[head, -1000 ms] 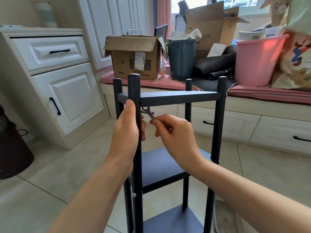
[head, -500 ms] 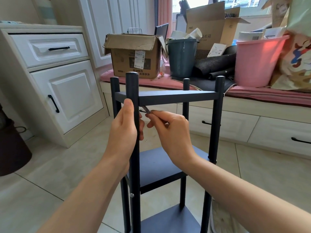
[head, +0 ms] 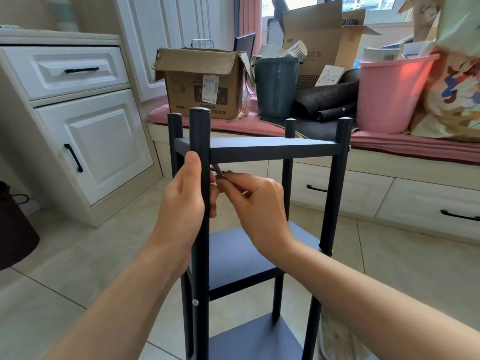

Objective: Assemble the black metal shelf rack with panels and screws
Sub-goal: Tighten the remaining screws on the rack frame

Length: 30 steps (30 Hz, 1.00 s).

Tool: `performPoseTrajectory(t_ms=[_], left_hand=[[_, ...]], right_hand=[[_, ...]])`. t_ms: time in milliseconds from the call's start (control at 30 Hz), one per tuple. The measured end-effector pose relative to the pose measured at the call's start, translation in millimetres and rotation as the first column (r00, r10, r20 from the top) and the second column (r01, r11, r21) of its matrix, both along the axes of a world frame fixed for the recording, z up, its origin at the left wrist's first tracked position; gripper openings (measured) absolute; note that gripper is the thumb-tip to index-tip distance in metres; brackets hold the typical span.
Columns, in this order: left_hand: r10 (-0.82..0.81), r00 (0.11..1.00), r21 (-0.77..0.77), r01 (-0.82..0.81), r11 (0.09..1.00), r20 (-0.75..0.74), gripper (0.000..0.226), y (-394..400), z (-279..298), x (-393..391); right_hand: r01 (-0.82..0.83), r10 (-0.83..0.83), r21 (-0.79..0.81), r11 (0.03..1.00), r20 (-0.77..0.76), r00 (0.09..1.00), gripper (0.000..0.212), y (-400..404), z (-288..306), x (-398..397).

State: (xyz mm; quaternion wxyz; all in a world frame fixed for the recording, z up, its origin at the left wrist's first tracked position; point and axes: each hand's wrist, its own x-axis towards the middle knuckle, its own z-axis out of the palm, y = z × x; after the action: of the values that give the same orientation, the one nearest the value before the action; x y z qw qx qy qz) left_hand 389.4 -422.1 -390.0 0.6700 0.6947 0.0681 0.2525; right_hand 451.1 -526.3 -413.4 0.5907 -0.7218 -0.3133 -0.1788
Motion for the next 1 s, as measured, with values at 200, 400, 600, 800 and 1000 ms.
performPoseTrajectory(t_ms=[200,400,600,800,1000], left_hand=[[-0.038,0.999,0.008,0.037,0.999,0.030,0.061,-4,1,-3],[-0.052,0.998,0.017,0.052,0.999,0.037,0.068,-4,0,-4],[-0.066,0.998,0.033,0.066,0.997,0.018,0.068,-2,0,-6],[-0.065,0.998,0.045,0.065,0.997,0.007,0.067,1,-1,-8],[-0.065,0.998,0.030,0.065,0.997,0.001,0.062,8,0,-7]], right_hand=[[-0.007,0.007,0.004,1.000,0.037,0.999,0.019,4,-4,3],[-0.027,0.026,0.009,1.000,0.073,0.997,0.022,9,-8,8],[-0.005,0.003,0.017,1.000,0.123,0.992,0.020,16,-9,11],[0.005,-0.006,0.015,1.000,0.130,0.991,0.019,23,-11,13],[0.035,-0.030,-0.041,0.999,0.108,0.994,0.015,18,-12,11]])
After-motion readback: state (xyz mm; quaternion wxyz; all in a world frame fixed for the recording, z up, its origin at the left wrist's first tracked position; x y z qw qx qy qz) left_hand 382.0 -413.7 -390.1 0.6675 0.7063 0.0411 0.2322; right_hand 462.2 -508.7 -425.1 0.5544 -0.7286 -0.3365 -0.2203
